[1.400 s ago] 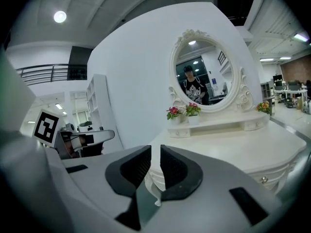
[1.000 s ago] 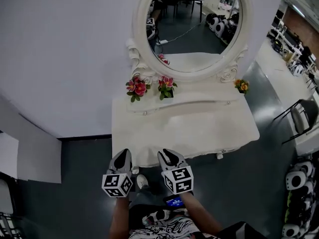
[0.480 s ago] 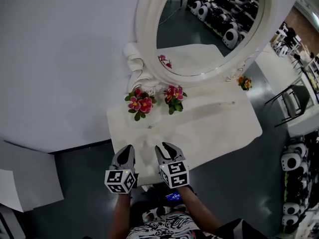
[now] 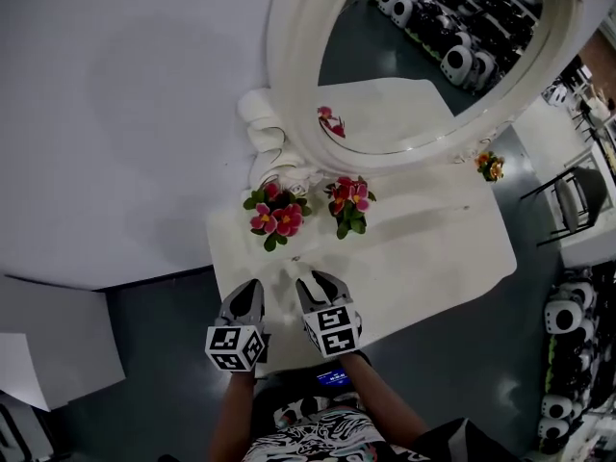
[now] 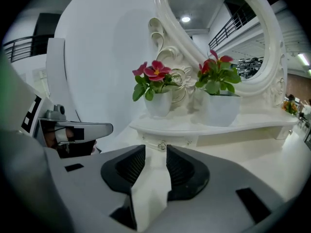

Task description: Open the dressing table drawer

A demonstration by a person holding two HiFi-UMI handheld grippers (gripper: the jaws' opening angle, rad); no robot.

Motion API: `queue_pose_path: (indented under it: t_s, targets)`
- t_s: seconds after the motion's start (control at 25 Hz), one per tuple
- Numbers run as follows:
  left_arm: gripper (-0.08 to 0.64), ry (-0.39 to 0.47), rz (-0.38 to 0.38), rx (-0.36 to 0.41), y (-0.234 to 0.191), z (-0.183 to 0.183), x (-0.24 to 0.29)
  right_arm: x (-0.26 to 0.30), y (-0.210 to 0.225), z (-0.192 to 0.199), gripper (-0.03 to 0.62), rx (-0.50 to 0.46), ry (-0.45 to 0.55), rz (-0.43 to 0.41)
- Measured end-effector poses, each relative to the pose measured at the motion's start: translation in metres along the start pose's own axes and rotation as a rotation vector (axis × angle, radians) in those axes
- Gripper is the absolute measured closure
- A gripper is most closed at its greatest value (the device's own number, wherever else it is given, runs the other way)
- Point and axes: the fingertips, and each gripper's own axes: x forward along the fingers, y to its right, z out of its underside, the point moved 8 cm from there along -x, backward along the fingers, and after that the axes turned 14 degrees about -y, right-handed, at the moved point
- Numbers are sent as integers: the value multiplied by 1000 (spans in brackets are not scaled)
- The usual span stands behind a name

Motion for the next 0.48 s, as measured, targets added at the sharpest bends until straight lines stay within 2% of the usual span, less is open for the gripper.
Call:
queue_pose_path:
  t_s: [0.48]
  targets:
    - [558, -74, -5, -24, -10, 16, 34, 62, 13, -9, 425, 6, -39, -28]
